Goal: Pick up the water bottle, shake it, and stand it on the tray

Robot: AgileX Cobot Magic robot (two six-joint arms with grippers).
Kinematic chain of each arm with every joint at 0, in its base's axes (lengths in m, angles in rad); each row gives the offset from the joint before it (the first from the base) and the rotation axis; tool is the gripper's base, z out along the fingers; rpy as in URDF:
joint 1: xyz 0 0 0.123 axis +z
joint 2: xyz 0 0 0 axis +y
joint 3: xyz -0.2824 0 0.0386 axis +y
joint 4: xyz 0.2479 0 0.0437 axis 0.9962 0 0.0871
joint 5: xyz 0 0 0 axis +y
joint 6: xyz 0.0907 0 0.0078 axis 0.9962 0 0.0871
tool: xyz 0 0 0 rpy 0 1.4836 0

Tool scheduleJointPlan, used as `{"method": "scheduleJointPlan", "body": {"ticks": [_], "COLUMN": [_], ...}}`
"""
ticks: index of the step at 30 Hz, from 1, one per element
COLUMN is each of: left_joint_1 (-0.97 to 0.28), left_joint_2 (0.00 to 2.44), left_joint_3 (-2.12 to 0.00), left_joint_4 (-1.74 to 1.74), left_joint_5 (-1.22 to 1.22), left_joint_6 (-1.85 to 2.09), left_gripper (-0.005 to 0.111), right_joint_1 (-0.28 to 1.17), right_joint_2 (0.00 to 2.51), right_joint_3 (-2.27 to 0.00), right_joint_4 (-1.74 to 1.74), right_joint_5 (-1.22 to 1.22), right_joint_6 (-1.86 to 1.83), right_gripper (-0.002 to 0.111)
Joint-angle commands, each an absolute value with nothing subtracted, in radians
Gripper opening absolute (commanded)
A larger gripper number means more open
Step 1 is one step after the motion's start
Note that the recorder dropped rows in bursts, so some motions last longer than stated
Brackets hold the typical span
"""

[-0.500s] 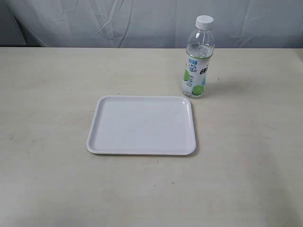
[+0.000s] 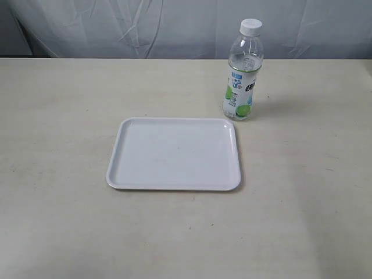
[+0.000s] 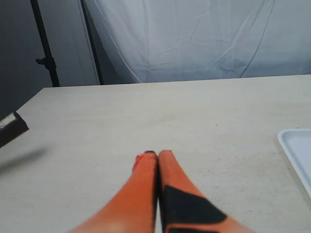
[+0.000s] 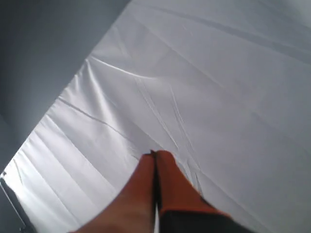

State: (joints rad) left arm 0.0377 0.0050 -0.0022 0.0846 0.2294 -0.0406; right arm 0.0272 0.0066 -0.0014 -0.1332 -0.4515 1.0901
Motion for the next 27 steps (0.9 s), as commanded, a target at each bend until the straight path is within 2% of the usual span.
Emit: {"method": "scheduleJointPlan", "body": {"ticks": [1,5,8,13,15,18,20,21,23,27], "left_joint_1": [0.038,0.038,0.038,0.038,0.038,0.038,0.038,0.038,0.038,0.038], "left_joint_2": [0.0,0.0,0.0,0.0,0.0,0.0,0.0,0.0,0.0,0.0], "left_joint_3": [0.0,0.0,0.0,0.0,0.0,0.0,0.0,0.0,0.0,0.0], "left_joint_4": [0.085,0.085,0.085,0.085,0.085,0.085,0.085,0.085,0.085,0.085], "left_joint_5": [0.227,0.225,0.225,0.225,0.225,0.225,0.225,0.225,0.225,0.225], "left_joint_6": [-0.044,-0.044,-0.044,-0.044,-0.044,-0.044,-0.044,-0.044,-0.044,-0.044], "left_gripper": [0.0,0.0,0.0,0.0,0.0,0.0,0.0,0.0,0.0,0.0], "right_joint_1": [0.023,0.023,0.023,0.023,0.023,0.025,0.042,0.051,0.074,0.116], "right_joint_2": [0.0,0.099,0.299,0.692,0.827,1.032,1.152,1.196,1.3,1.471], "right_joint_3": [0.0,-0.118,-0.268,-0.532,-0.613,-0.719,-0.776,-0.798,-0.832,-0.88], "right_joint_4": [-0.18,-0.359,-0.506,-0.829,-0.978,-1.148,-1.178,-1.189,-1.227,-1.284], "right_joint_5": [-0.313,-0.23,-0.199,-0.37,-0.514,-0.697,-0.705,-0.689,-0.649,-0.636], "right_joint_6": [1.257,1.072,0.997,0.979,0.979,0.994,1.052,1.051,1.049,1.04], "right_gripper": [-0.001,-0.001,-0.001,0.001,0.015,0.051,0.077,0.084,0.095,0.096]}}
